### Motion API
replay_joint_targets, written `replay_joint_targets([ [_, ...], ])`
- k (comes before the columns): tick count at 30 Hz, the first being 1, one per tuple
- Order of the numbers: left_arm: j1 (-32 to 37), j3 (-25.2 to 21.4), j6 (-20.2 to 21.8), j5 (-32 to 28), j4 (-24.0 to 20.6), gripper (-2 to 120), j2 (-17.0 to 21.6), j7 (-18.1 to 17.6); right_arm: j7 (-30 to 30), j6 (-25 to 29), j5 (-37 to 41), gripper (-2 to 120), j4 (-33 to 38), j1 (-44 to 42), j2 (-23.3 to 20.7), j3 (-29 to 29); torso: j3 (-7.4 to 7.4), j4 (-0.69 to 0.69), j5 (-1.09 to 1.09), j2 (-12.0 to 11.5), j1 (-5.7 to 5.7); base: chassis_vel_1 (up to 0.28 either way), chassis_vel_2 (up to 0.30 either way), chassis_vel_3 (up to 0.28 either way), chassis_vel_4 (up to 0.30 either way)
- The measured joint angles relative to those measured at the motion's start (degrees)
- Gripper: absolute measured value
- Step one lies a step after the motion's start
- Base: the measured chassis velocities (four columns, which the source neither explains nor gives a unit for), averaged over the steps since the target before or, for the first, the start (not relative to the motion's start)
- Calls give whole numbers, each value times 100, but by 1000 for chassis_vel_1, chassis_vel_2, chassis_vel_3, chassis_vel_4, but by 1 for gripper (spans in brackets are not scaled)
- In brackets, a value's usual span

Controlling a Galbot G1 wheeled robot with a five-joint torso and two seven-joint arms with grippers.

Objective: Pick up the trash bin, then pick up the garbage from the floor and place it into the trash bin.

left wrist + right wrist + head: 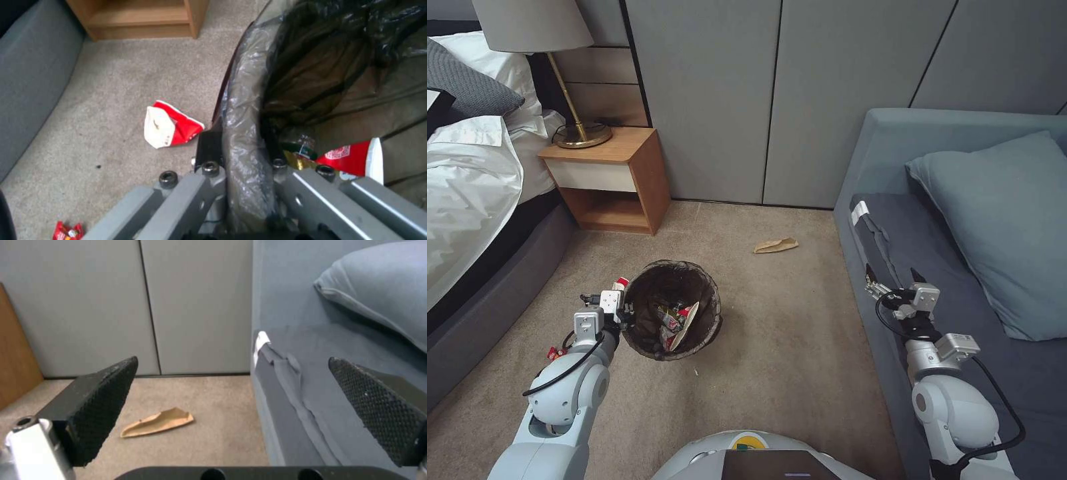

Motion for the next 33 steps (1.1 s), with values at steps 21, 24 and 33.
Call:
replay_joint_targets([
  [21,-41,-32,0,2,3,3,-13,2,-2,-104,27,100,16,27,-56,8,0,0,0,0,0,-8,4,5,-4],
  [24,-50,-32,0,1,10,3,-18,6,22,-129,45,100,17,40,-60,10,0,-1,0,0,0,-43,60,51,-55],
  [33,-69,-41,0,-1,74,3,-13,19,33,-130,41,100,-11,52,-52,21,0,0,0,0,0,-84,76,83,-80],
])
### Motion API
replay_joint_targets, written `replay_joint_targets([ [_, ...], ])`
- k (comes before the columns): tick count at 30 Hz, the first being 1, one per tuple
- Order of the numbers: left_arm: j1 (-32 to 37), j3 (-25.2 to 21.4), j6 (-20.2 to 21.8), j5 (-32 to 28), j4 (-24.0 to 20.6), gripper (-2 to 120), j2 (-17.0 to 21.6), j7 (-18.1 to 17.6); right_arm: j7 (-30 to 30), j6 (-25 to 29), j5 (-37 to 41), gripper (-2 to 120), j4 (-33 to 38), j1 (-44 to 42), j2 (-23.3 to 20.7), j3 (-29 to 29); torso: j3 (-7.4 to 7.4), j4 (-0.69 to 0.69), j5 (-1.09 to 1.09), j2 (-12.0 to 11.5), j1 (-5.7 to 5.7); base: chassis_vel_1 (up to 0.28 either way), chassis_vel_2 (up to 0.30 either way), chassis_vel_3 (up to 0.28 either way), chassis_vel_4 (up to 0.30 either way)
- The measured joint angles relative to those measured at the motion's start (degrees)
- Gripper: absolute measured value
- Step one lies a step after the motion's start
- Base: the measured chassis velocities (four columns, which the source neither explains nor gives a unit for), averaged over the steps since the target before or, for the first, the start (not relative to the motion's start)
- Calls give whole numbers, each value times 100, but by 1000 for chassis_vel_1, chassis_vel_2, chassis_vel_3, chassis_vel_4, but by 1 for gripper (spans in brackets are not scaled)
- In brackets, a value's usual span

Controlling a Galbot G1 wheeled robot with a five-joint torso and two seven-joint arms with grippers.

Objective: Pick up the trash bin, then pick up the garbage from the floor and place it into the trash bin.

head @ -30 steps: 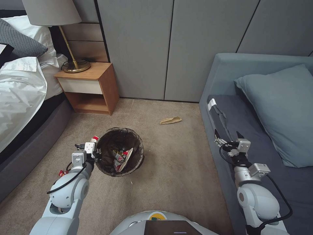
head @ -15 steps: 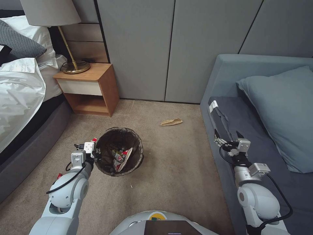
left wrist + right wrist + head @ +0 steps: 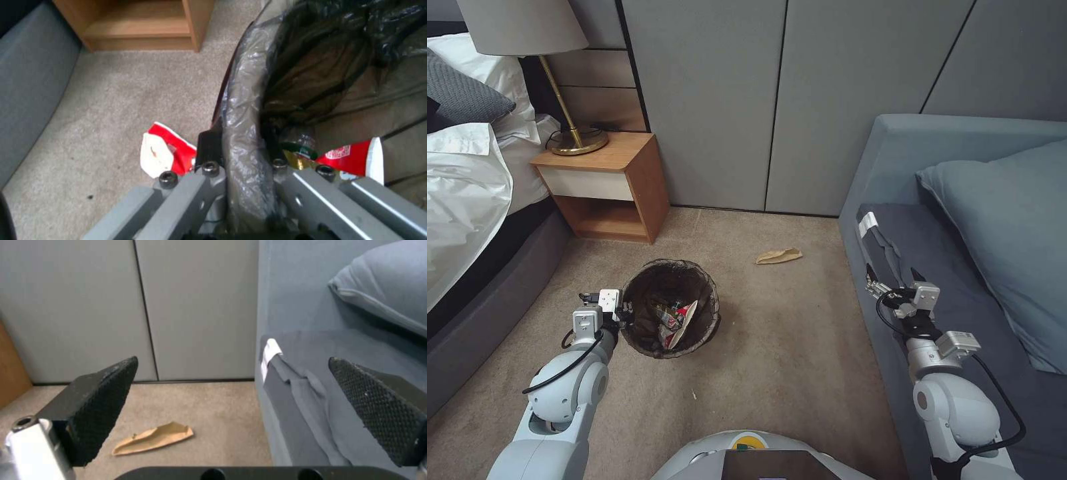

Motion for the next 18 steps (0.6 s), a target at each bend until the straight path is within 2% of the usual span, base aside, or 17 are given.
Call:
replay_joint_targets([
  [18,-27,4,0,-1,46,3,3,9,7,-2,-21,100,-50,44,-12,-2,0,0,0,0,0,-70,68,65,-57],
])
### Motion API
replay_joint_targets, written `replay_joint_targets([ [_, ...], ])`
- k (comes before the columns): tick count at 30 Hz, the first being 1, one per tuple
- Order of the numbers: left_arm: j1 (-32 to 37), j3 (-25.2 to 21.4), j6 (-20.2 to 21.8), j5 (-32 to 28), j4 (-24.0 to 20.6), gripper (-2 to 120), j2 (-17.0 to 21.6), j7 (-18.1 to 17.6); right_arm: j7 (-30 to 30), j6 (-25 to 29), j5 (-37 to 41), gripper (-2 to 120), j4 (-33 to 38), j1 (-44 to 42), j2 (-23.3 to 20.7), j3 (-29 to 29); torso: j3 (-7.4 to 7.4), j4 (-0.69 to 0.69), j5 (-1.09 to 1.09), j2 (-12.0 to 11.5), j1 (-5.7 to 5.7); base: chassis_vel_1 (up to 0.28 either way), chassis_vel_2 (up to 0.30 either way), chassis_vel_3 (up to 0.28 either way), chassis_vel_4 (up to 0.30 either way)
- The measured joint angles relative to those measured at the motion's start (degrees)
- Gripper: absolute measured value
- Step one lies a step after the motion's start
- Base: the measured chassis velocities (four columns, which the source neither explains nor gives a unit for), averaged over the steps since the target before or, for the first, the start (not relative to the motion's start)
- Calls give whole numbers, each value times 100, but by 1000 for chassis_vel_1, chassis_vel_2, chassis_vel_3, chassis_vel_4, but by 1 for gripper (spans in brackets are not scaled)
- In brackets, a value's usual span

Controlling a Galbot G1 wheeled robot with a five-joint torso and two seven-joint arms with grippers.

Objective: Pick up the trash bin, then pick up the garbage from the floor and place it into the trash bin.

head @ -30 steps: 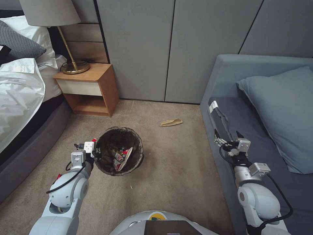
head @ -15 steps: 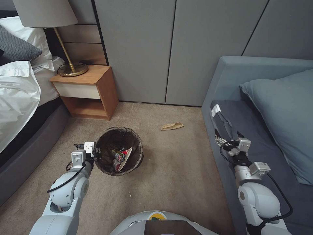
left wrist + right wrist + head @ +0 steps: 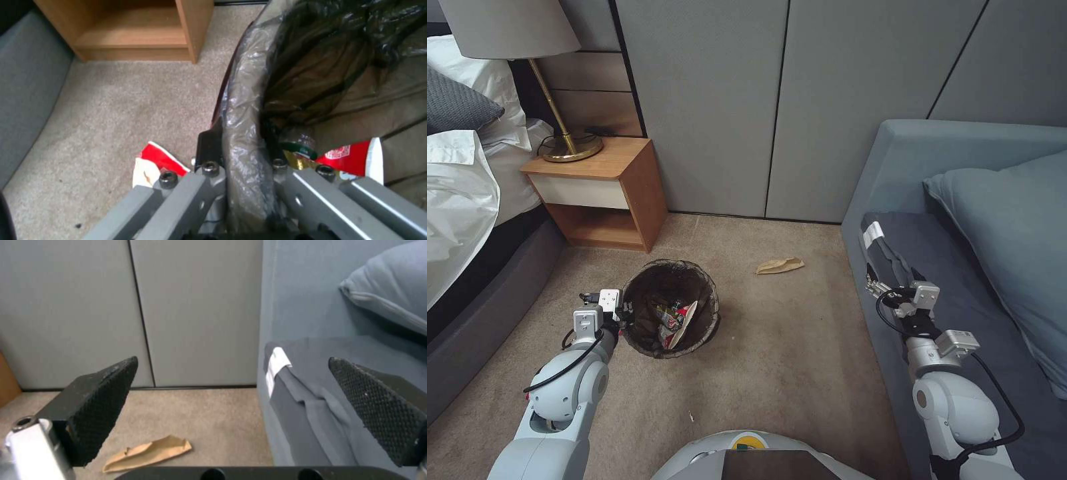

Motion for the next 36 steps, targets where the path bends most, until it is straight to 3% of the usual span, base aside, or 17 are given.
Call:
replay_joint_targets([
  [36,32,-8,0,-4,-2,3,60,16,13,-6,-24,100,-56,54,-34,-62,0,0,0,0,0,-73,71,71,-71],
])
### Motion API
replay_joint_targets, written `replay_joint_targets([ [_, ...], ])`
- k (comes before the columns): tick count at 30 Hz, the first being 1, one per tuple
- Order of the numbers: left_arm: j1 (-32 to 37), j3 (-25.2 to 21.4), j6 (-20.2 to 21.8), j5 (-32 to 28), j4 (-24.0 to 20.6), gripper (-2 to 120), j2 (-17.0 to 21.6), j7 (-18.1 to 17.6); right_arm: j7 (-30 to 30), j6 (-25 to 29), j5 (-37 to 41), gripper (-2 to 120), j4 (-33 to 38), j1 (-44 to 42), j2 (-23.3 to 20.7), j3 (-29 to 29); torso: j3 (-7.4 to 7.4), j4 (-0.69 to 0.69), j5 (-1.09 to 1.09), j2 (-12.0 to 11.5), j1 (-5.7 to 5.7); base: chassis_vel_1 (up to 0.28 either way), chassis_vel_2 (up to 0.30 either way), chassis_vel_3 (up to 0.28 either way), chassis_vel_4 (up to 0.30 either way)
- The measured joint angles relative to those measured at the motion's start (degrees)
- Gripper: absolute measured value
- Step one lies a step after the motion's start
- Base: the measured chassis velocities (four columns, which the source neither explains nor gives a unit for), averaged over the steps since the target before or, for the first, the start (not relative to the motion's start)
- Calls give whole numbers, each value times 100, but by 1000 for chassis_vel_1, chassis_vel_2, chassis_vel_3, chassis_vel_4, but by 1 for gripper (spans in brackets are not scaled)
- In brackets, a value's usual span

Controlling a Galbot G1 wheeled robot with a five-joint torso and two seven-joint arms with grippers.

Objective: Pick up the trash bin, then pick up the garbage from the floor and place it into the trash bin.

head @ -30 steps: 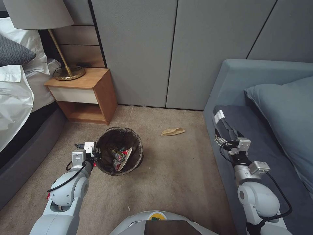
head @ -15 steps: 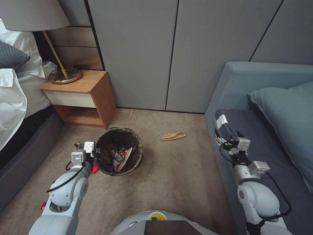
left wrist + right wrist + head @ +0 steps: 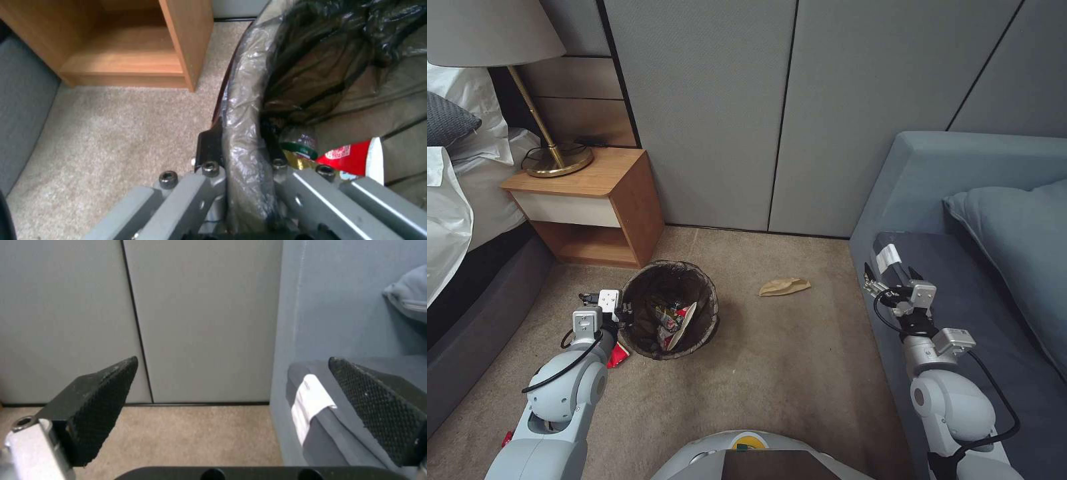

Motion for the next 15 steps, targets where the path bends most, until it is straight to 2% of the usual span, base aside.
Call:
replay_joint_targets([
  [15,-28,-10,0,1,38,3,-22,8,20,-4,-33,100,-55,47,-8,12,0,0,0,0,0,-67,60,64,-60],
])
